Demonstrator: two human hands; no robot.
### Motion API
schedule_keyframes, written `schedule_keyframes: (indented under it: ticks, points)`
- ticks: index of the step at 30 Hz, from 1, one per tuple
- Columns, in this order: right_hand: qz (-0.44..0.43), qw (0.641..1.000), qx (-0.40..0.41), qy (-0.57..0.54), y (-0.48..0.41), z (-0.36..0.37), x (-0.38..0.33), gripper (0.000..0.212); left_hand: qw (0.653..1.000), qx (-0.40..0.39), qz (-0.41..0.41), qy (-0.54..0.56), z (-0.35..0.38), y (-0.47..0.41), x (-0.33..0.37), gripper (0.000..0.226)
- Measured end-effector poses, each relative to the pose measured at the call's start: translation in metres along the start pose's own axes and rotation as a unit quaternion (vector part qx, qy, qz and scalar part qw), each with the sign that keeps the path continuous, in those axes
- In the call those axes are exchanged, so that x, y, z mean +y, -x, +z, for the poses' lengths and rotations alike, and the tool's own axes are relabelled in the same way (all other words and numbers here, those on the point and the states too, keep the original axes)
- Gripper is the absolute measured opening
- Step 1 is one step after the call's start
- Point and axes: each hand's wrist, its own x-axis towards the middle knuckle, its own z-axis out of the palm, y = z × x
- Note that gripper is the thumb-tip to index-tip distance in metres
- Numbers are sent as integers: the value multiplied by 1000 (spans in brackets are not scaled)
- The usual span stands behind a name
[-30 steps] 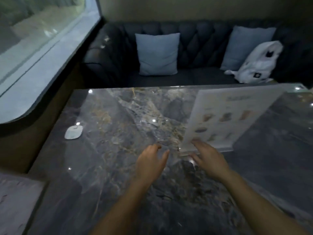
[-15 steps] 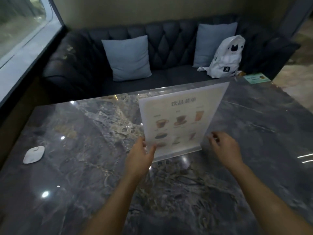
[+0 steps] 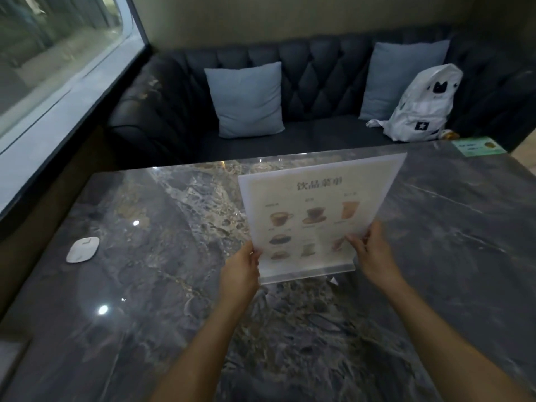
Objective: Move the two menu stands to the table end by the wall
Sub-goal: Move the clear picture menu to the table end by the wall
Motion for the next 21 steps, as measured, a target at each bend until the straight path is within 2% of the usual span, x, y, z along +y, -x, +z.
schedule_keyframes:
  ticks: [6, 10, 14, 21]
  points:
    - [-41, 999, -35, 3, -8, 24, -12, 29, 999, 21, -24, 3, -24, -3, -12, 21]
    - [-51, 997, -54, 10, -13, 58, -32, 25, 996, 79, -31, -25, -58, -3, -25, 20]
    - [-64, 994, -83, -21, -18, 105, -63, 25, 993, 109, -49, -14, -98, -2, -49, 18]
    - [-102, 983, -150, 2, -11, 209, -129, 21, 979, 178, -96, -23, -185, 6, -108, 18]
